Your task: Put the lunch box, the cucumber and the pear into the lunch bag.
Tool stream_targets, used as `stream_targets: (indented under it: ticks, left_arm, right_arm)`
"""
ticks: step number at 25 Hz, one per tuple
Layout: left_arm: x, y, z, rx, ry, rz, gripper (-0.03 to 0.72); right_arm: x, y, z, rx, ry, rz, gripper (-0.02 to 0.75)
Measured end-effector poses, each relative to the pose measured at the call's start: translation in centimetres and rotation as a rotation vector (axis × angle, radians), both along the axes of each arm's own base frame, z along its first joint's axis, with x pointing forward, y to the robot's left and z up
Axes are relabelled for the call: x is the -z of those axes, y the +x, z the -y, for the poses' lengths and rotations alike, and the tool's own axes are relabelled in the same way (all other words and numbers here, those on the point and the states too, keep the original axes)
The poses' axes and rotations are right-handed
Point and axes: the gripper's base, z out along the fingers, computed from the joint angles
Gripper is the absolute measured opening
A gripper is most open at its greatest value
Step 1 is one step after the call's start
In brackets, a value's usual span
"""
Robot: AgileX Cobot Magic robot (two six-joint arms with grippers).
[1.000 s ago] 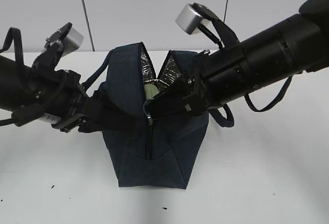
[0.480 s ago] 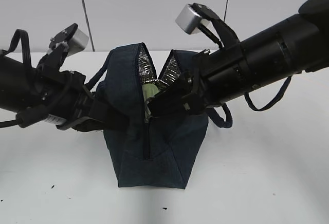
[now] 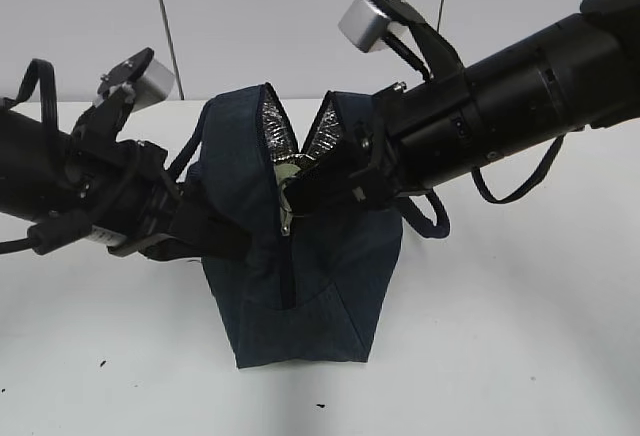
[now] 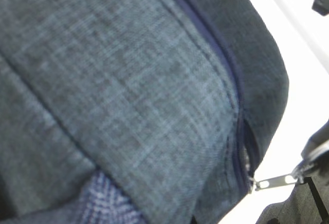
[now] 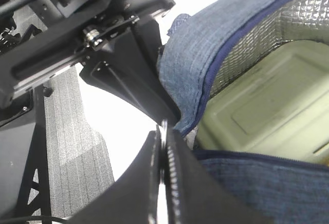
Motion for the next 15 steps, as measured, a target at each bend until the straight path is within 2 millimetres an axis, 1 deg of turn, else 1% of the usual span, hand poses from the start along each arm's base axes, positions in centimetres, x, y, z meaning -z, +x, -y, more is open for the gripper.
stream_targets:
  ticks: [7,15]
  left_arm:
    - [0.0,0.0,0.0,0.011,0.009,0.004,-0.013]
    - [-0.2,-0.2,-0.1,0.026,0.014,0.012,-0.013]
  right_arm:
    - [-0.2,0.0,-0.2,0.003,0.021,-0.006,0.006]
    - [-1.5,0.6,-0.4,-0.005,0.033,0.037,0.006]
